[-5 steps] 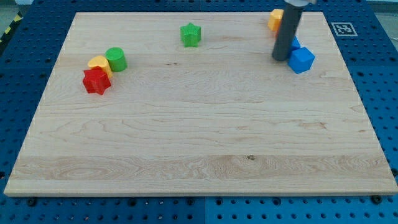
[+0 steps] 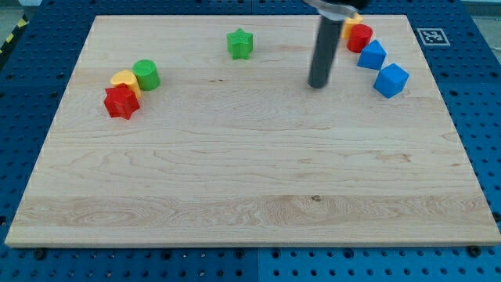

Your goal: Push green star to center

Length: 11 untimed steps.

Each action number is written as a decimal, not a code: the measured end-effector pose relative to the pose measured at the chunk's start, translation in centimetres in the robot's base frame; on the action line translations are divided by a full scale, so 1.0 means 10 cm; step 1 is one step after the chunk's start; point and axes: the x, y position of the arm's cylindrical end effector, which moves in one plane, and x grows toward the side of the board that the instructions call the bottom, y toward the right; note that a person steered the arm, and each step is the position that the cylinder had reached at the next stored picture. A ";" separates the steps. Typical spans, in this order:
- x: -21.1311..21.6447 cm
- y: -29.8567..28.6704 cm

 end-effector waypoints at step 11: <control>-0.77 -1.37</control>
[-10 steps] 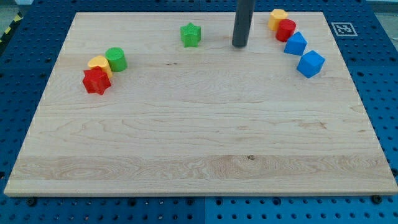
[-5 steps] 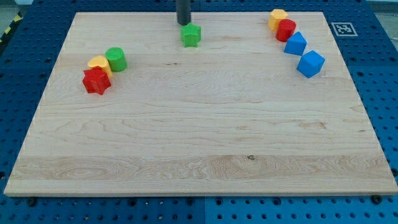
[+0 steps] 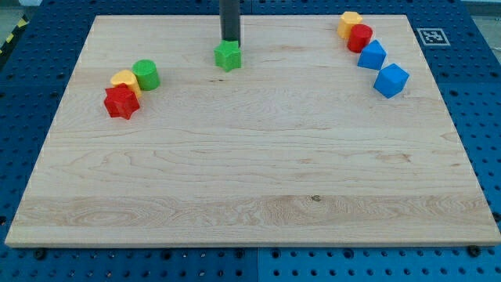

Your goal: Push green star to center

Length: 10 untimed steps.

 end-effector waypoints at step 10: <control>1.64 0.00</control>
